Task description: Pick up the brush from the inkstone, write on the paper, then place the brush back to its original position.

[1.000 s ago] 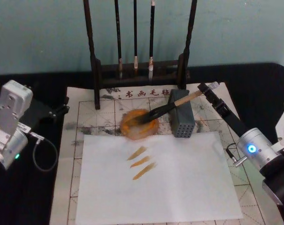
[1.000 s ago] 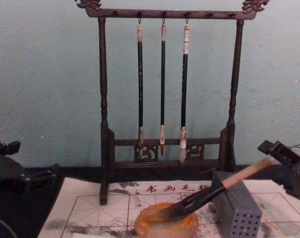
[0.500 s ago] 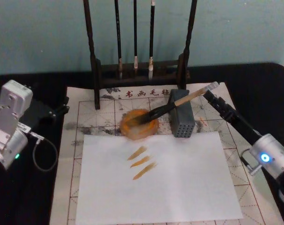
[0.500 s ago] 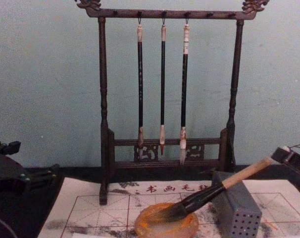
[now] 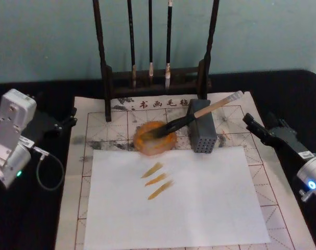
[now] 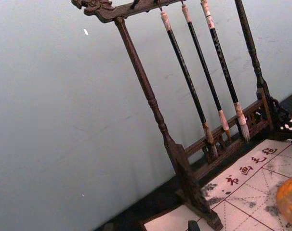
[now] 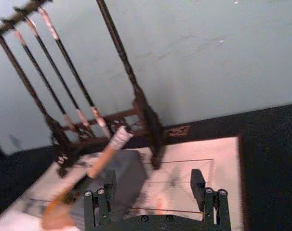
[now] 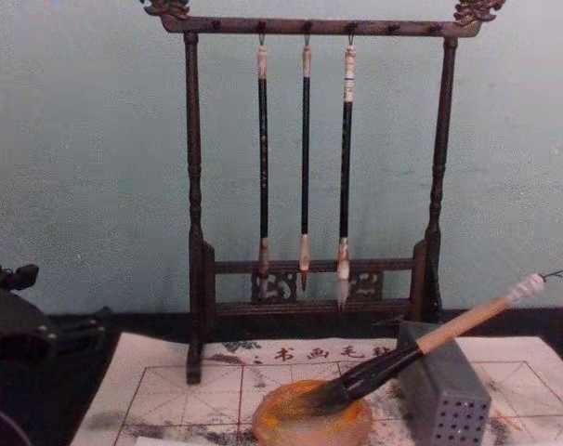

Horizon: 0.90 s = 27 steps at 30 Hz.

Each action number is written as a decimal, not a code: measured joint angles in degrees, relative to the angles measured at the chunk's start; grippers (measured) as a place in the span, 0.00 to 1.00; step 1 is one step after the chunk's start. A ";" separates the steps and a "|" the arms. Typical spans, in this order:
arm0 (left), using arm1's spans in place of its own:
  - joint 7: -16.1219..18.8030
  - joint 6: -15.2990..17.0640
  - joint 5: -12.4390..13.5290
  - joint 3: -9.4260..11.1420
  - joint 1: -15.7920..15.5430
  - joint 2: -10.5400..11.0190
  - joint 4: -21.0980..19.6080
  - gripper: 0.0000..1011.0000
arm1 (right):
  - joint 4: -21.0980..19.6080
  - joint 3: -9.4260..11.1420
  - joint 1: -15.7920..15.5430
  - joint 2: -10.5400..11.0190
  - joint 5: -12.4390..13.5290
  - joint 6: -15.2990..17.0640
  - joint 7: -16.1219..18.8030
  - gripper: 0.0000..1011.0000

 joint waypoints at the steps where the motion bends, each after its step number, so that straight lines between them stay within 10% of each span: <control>1: 0.00 0.00 0.00 0.00 0.00 0.00 0.00 0.99 | 0.12 -0.01 0.03 0.05 -0.84 -0.26 -0.56 0.99; 11: 0.00 0.00 0.00 0.00 0.00 0.00 0.00 0.99 | 2.19 -0.09 1.46 -0.68 -7.68 -2.01 -4.26 0.99; 27: 0.00 0.00 0.00 0.00 0.00 0.00 0.00 0.99 | 2.09 -0.09 1.38 -0.53 -7.78 -2.12 -4.34 0.99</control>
